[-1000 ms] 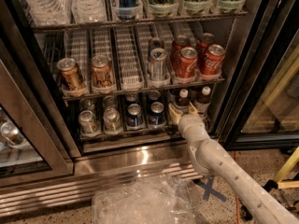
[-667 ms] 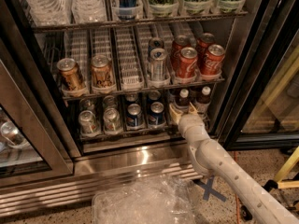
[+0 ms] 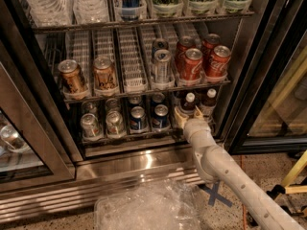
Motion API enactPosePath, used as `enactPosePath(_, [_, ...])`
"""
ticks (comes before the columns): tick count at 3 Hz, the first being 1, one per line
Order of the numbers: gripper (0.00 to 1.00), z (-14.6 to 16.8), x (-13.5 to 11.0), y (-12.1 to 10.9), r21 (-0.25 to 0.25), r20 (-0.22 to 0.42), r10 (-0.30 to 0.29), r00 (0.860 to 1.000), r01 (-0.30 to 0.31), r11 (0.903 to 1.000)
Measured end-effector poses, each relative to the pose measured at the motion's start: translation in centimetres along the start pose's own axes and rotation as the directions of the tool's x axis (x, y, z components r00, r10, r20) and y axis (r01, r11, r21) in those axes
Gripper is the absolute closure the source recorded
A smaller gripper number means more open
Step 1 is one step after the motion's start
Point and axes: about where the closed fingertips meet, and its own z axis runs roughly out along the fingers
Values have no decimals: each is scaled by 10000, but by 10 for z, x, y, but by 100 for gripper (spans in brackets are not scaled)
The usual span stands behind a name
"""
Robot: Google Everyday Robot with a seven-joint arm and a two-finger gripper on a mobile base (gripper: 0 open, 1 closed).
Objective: Pick blue plastic bottle from bottom shelf of fridge
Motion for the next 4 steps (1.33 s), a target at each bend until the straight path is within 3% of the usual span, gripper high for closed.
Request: enactPosePath(4, [100,-7,-10,2,-37,391,73,9992,-71,10000])
